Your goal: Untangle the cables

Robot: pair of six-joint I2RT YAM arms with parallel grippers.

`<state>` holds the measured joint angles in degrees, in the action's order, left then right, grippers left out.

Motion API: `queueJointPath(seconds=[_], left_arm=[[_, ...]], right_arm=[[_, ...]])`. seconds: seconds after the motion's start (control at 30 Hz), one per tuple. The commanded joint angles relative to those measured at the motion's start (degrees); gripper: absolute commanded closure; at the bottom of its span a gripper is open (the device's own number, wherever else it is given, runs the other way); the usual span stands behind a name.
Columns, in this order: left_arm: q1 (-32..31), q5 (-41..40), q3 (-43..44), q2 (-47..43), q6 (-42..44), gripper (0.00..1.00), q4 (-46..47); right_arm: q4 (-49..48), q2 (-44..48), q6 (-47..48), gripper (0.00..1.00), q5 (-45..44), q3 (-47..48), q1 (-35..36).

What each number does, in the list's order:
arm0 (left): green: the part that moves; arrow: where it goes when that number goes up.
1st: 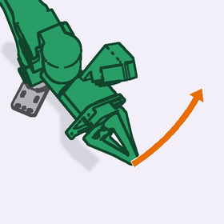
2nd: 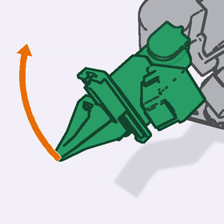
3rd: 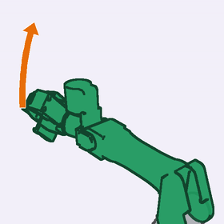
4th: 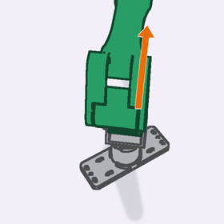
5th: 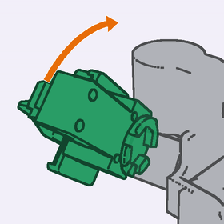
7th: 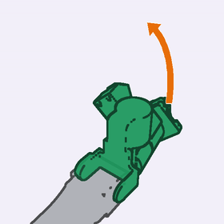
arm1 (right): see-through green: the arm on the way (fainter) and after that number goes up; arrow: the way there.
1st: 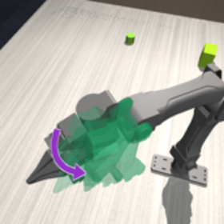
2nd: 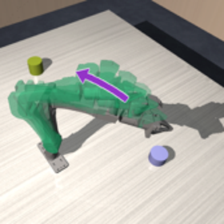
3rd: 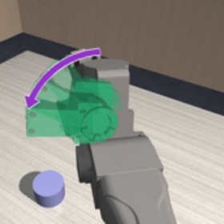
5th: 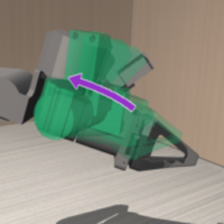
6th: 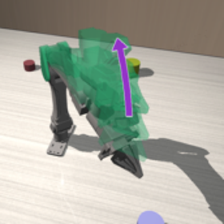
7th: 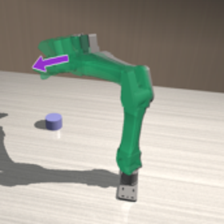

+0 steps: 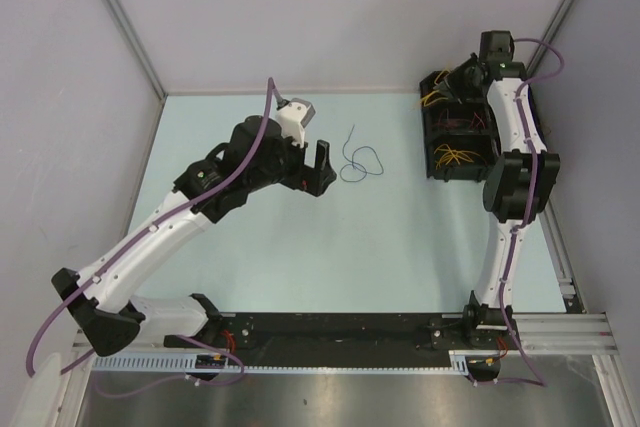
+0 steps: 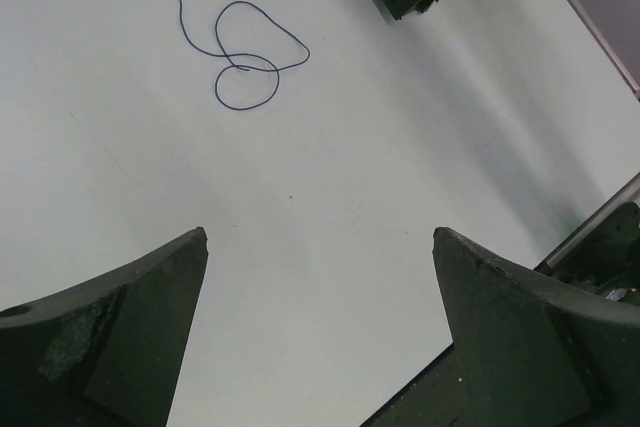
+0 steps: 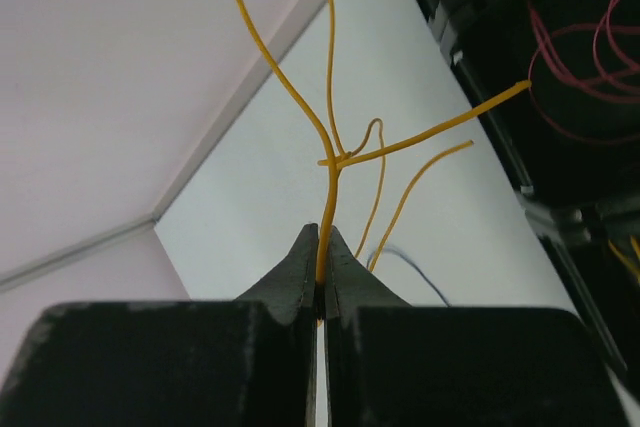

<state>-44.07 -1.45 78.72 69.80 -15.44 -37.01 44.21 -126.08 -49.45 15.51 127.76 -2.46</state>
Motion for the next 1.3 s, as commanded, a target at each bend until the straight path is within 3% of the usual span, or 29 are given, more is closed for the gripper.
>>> queueJointPath(seconds=[0.0, 0.3, 0.4, 0.43, 0.47, 0.6, 0.77, 1.0, 1.13, 1.27], left_arm=[[0.30, -2.76, 3.55, 1.92, 1.56, 0.01, -1.48], [0.39, -5.14, 3.37, 2.01, 0.77, 0.02, -1.74], [0.39, -5.58, 3.72, 2.27, 0.50, 0.02, -2.10], [0.31, -5.58, 3.72, 2.27, 0.41, 0.01, -2.01], [0.30, -5.49, 3.90, 2.53, 0.33, 0.01, -2.10], [0.31, -4.96, 5.04, 3.50, 0.41, 0.02, -2.62], [0.30, -5.23, 4.52, 3.41, -0.03, 0.02, -2.27], [0.39, -4.26, 3.73, 3.59, 0.06, 0.02, -1.13], [0.39, -3.91, 3.20, 3.42, -0.03, 0.02, -1.22], [0.31, -4.08, 2.14, 1.92, -0.81, 0.02, -1.83]], right_arm=[[-6.41, -3.90, -2.75, 1.00, -1.62, 7.31, -2.28], [-12.03, -9.79, -7.41, 1.00, -3.37, 11.19, -4.66], [-16.49, -10.58, -8.47, 0.62, -5.40, 10.58, -4.75], [-17.56, -11.11, -8.03, 0.13, -7.05, 10.84, -4.57], [-18.71, -11.99, -8.03, 0.00, -7.85, 11.45, -4.49], [-15.82, -15.60, -10.92, 0.00, -7.69, 16.20, -5.63], [-23.19, -8.05, -10.05, 0.00, -8.74, 6.28, -5.63], [-11.52, -4.97, -3.83, 0.00, -9.88, 6.11, -5.36], [-14.31, -2.68, -1.27, 0.00, -7.34, -5.30, -5.28], [-13.27, -5.13, 3.04, 0.01, -5.84, -5.16, -4.40]])
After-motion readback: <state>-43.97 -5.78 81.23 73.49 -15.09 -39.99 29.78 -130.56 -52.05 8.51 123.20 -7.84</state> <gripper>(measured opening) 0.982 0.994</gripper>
